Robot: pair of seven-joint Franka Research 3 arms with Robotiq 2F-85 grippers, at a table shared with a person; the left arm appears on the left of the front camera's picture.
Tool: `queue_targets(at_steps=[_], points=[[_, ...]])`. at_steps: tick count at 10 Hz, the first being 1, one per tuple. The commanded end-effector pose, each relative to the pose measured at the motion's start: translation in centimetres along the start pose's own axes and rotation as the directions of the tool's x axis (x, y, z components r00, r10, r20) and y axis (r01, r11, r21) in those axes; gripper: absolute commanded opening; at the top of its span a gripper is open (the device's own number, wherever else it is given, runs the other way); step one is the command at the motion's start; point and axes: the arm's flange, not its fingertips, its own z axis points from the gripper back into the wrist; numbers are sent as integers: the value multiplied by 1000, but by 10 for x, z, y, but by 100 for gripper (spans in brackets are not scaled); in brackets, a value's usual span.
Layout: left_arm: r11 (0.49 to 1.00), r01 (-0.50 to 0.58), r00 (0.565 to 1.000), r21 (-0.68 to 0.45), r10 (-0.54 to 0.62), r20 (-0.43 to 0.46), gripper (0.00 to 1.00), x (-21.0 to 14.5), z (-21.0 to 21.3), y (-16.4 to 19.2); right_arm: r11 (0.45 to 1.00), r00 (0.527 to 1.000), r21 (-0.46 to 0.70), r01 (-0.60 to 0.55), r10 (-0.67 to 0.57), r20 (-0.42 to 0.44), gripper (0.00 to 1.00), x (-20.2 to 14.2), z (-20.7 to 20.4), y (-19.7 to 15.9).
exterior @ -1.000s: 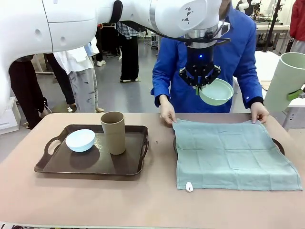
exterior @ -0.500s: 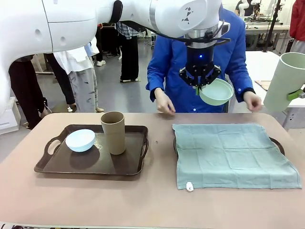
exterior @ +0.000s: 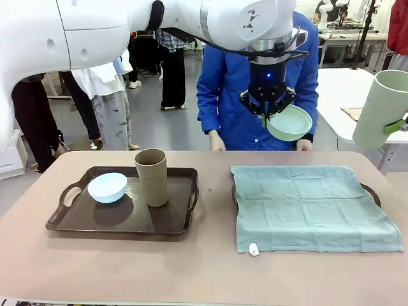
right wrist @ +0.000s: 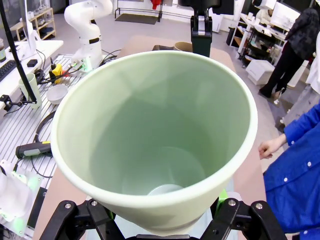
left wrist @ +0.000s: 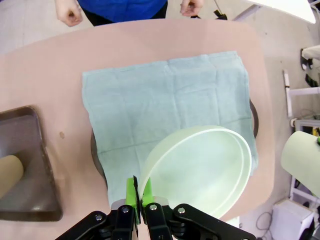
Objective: Set up a tray with a mat and arrange the tableware.
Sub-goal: Place the Picnic Bowl and Reusable plastic cup back onto the Handle tray in front of the human's position.
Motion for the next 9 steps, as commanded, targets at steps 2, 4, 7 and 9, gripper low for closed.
queue_targets(at_steps=[2,4,7,9], points=[[993,-49,994,-106,39,-98,4,-1,-36,18,998,995,65,-4,-2,96,84,-40,-15,-7],[982,-88,988,-166,65,-138,4,-9,-72,31,993,986,120,-17,-4,169,84,-70,-40,-13],[988,-92,983,-126,70,-171,4,-18,-118,39,983,988,181,17,-44,147,84,-105,-71,-15],[993,-78,976,-83,59,-208,4,-22,-146,38,977,989,205,64,-90,116,84,-131,-94,-18]])
